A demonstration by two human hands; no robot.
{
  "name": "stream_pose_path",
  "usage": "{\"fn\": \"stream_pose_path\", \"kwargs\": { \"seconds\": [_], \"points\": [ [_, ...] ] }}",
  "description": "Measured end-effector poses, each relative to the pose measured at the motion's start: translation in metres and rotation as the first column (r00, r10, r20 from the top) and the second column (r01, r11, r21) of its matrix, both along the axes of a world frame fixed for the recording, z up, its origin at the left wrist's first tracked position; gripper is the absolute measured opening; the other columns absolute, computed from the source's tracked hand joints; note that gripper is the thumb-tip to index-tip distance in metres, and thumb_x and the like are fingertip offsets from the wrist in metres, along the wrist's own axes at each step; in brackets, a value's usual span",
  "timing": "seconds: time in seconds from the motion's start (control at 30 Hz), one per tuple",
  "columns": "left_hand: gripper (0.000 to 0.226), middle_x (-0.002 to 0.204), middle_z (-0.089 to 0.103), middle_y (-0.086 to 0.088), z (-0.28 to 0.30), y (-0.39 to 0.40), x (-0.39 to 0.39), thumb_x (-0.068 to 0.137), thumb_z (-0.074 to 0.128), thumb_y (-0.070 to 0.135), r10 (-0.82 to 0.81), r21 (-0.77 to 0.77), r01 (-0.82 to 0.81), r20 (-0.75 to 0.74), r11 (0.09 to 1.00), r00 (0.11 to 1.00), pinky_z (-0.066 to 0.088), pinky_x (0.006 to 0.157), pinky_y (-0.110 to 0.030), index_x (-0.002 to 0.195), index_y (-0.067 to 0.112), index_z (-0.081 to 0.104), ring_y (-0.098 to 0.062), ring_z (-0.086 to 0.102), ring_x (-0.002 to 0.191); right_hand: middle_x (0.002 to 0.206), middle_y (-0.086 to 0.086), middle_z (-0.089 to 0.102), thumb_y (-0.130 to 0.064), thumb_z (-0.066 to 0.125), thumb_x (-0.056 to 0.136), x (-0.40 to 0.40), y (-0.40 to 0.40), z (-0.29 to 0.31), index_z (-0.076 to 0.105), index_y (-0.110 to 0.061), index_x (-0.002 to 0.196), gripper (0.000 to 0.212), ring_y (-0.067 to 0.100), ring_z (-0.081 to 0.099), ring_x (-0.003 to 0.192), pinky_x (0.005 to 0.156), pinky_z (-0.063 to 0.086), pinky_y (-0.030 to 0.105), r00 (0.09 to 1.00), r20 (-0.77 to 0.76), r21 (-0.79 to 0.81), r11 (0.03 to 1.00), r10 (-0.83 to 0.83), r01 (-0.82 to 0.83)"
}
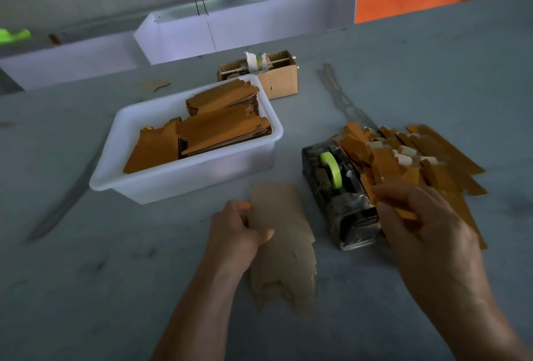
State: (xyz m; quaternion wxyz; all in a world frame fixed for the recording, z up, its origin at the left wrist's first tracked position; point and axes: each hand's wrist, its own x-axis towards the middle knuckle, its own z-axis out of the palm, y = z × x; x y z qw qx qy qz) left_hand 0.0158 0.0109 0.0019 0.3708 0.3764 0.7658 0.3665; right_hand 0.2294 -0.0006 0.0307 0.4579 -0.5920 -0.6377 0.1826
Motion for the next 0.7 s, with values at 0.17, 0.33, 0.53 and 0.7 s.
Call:
{"fn": "stream_pose_path", "kwargs": {
  "seconds": [0.17,0.33,0.53,0.7],
  "points": [
    [0.035,0.081,0.054,0.008,0.002,0.008,-0.002,0.074,0.081,0.028,-0.005,-0.056,-0.005,-0.183,0.998,0.983,0.043,0.068,-0.024,0.092,0.017,0.053,-0.012,0.053,0.078,0.094,-0.007,0.061,-0.004,0.063,0.084,-0.004,-0.004,-0.002,0.07,-0.013,0.095,0.016,-0.009,0.053,0.081,0.068,0.034,-0.008,1.0,-0.008,0.024,1.0,-0.007,0.007],
    [0.023,0.075,0.056,0.009,0.003,0.017,-0.006,0.077,0.079,0.022,0.036,-0.054,-0.047,-0.19,0.997,0.981,0.038,0.065,-0.024,0.086,0.015,0.06,-0.009,0.052,0.073,0.097,-0.004,0.064,0.0,0.064,0.083,-0.011,-0.005,0.0,0.07,-0.011,0.094,0.017,-0.004,0.056,0.083,0.071,0.037,-0.006,1.0,-0.005,0.05,0.999,0.018,-0.018],
    [0.017,0.074,0.067,-0.009,0.01,0.015,-0.013,0.086,0.07,0.02,0.026,-0.055,-0.03,-0.066,0.998,0.997,0.052,0.073,-0.033,0.072,0.011,0.067,-0.021,0.061,0.071,0.097,-0.006,0.063,0.0,0.064,0.083,-0.014,-0.008,0.0,0.07,-0.014,0.094,0.019,-0.005,0.056,0.081,0.072,0.036,-0.007,0.998,-0.007,0.041,0.997,0.061,-0.06],
    [0.015,0.085,0.067,-0.008,0.018,0.011,-0.009,0.093,0.06,0.024,0.016,0.018,-0.015,-0.067,1.0,0.998,0.052,0.081,-0.041,0.083,0.013,0.066,-0.022,0.062,0.08,0.09,-0.006,0.066,-0.002,0.062,0.083,-0.018,-0.012,0.001,0.069,-0.014,0.094,0.018,-0.002,0.06,0.077,0.07,0.041,-0.003,0.997,-0.028,0.072,0.995,0.065,-0.063]
  ]
}}
